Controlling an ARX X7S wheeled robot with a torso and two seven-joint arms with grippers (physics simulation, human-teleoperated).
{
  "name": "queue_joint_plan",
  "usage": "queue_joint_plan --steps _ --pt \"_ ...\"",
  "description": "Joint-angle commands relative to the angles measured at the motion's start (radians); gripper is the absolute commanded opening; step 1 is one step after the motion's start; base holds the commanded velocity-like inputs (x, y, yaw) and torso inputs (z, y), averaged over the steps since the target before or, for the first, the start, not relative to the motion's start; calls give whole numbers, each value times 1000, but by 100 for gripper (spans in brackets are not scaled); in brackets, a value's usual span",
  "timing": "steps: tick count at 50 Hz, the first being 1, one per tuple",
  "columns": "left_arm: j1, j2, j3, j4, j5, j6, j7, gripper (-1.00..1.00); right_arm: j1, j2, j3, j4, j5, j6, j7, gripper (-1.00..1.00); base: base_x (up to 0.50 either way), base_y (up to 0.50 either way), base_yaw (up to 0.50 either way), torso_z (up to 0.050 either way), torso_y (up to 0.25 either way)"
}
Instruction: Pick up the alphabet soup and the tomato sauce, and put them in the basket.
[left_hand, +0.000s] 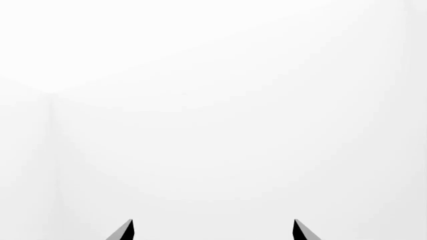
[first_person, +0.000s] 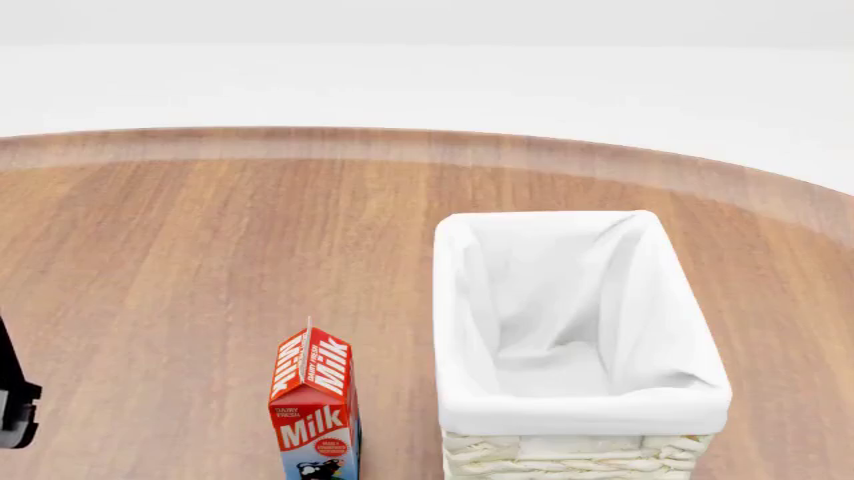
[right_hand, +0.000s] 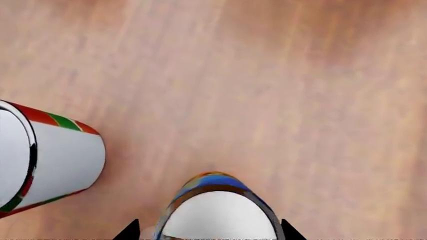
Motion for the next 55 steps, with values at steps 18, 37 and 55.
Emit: queue_joint_plan --steps 18,37,55 --pt "8 0 3 0 -1 2 -3 100 69 61 53 -186 -6 -13 63 -100 1 0 0 0 0" --pt "-6 0 1 0 3 -3 4 100 287 155 202 -405 163 6 157 -100 0 0 0 0 0" --pt "-3 0 1 0 1 0 2 100 534 198 328 -465 371 33 220 -100 0 0 0 0 0"
